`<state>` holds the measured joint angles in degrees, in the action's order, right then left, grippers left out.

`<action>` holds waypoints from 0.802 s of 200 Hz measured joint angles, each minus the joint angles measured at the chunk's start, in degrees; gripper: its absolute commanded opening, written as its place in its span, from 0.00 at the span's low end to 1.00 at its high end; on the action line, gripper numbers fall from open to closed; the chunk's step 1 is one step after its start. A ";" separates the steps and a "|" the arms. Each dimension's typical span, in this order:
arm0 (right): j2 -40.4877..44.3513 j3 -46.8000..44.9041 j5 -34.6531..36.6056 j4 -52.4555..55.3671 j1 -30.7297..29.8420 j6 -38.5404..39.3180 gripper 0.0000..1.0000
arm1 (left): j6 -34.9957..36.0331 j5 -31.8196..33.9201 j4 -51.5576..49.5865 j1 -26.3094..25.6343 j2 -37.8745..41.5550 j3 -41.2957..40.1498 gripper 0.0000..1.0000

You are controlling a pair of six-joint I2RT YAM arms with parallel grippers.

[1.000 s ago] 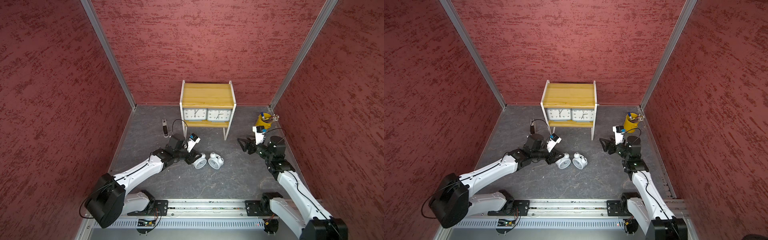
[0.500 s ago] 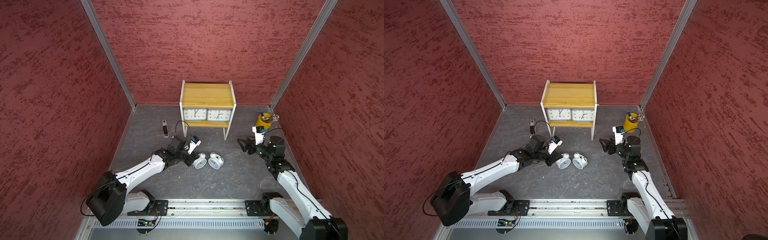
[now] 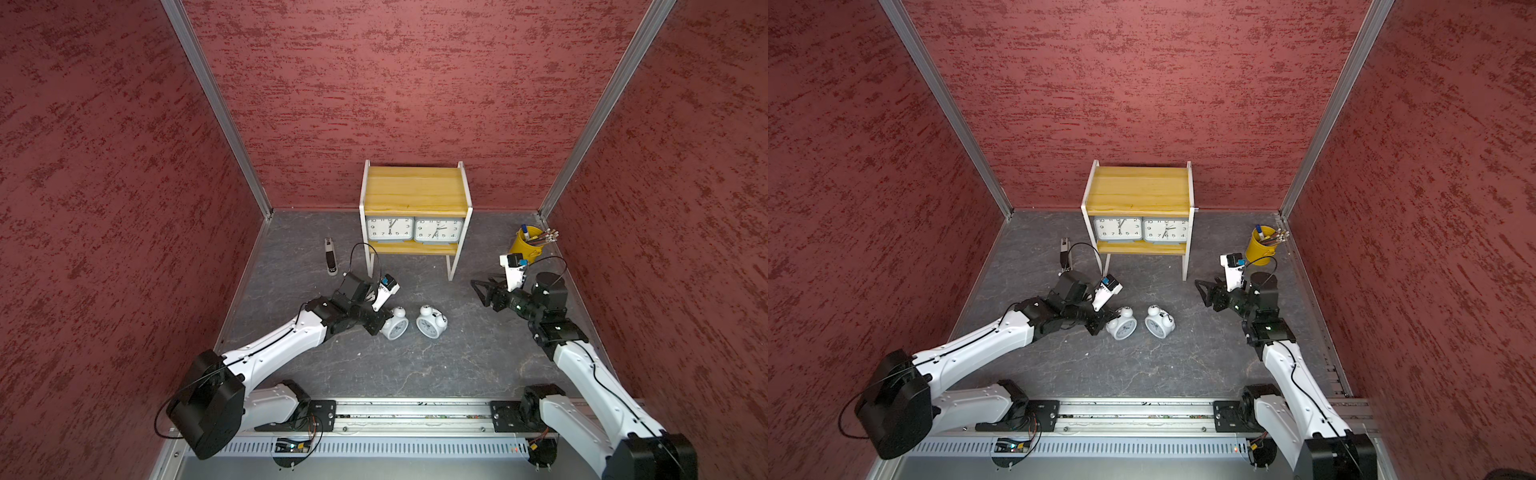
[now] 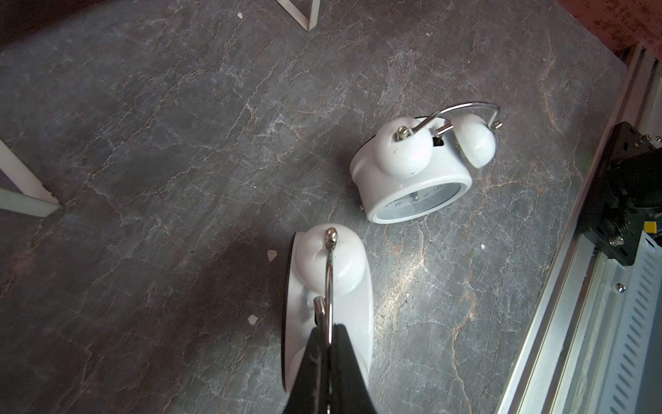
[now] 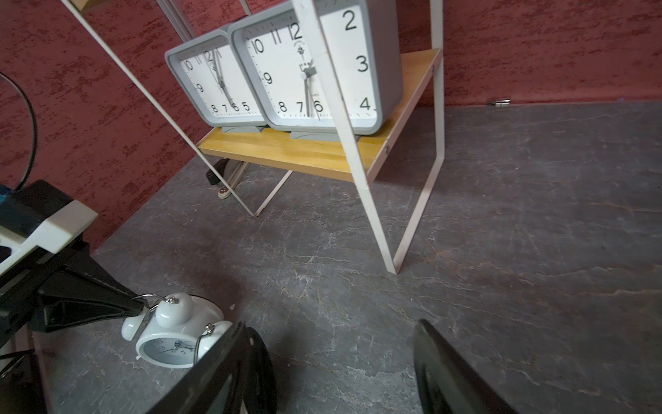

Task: Place the alarm clocks on the shelf by style
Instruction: Pick up the alarm from the center of the board.

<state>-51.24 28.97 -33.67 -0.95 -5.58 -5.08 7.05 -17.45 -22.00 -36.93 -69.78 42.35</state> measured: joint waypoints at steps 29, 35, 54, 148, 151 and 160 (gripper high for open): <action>-0.83 1.49 -3.54 0.09 -4.72 1.73 0.72 | 2.93 -1.29 -1.64 0.00 0.09 2.86 0.00; -1.49 2.27 -4.15 0.11 -5.75 2.12 0.71 | 3.56 -1.75 -1.92 0.00 0.09 3.76 0.00; -5.16 6.45 -6.84 0.61 -9.14 3.63 0.69 | 5.95 -3.65 -2.86 0.22 -0.24 7.43 0.00; -21.18 25.27 -17.11 5.55 -20.68 13.14 0.41 | 18.38 -19.30 -16.20 4.96 -10.88 31.87 0.00; -21.38 25.51 -17.25 5.73 -20.76 13.38 0.40 | 18.58 -19.47 -16.70 4.96 -11.06 32.20 0.00; -21.84 26.14 -17.81 6.32 -20.87 14.19 0.37 | 19.34 -20.20 -17.94 4.98 -11.54 32.98 0.00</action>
<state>-73.08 55.11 -51.48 5.37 -26.46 9.10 26.39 -37.65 -39.94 -31.94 -81.32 75.33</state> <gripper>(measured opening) 0.399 0.057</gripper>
